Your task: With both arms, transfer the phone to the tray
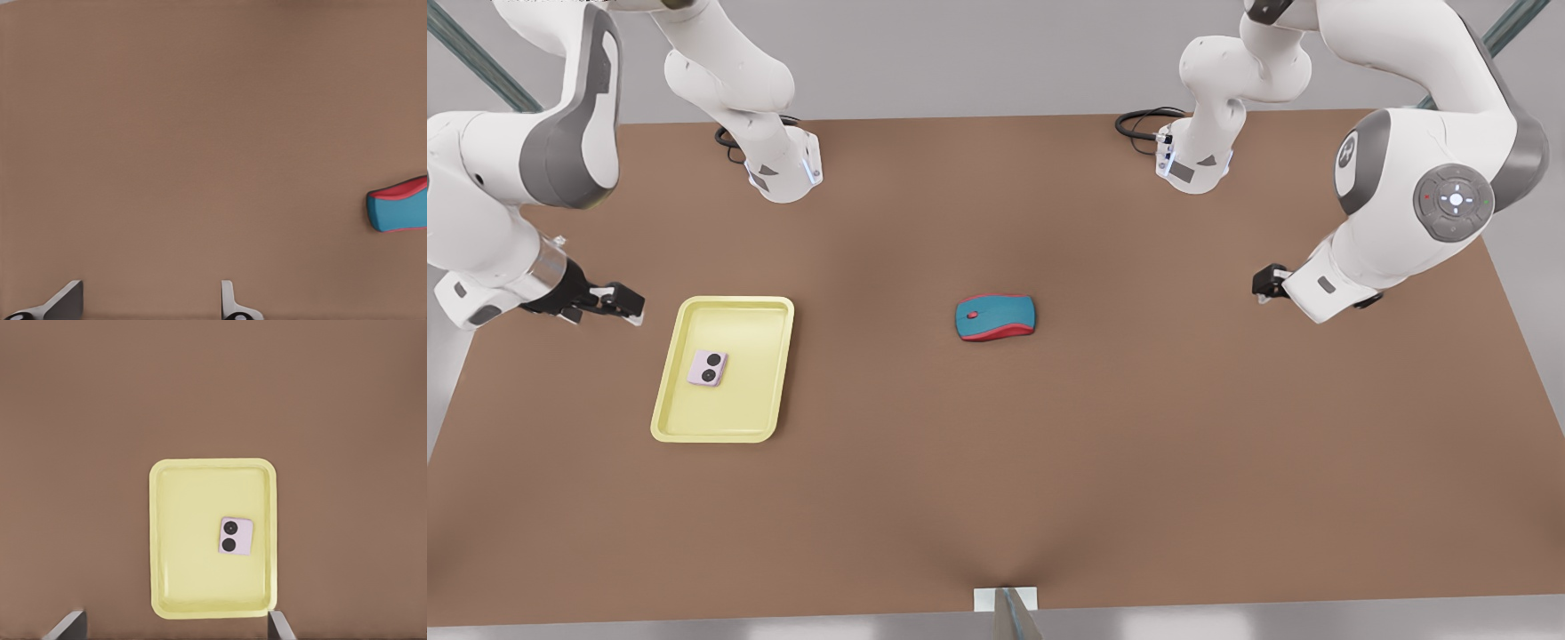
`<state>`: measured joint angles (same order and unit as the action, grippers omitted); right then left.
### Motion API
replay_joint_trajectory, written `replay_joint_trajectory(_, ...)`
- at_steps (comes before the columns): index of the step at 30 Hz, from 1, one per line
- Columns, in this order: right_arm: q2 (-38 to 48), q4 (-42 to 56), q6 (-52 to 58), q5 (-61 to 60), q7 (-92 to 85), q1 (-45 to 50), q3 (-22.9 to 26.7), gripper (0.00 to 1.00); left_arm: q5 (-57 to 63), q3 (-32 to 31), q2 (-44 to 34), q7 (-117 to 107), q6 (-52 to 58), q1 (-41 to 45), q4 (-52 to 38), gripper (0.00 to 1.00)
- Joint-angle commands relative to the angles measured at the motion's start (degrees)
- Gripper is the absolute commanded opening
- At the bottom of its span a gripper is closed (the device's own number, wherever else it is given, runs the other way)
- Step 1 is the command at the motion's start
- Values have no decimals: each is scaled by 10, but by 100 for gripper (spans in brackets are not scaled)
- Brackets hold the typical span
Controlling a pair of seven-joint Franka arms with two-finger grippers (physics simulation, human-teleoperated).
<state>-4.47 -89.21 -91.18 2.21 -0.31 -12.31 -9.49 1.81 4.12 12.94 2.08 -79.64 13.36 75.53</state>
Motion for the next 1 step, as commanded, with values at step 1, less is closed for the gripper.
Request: replay_joint_trajectory(1, -7, 0, 27, 0, -66, 15, -1, 100, 1, 0, 1, -9, 1, 0, -1, 100)
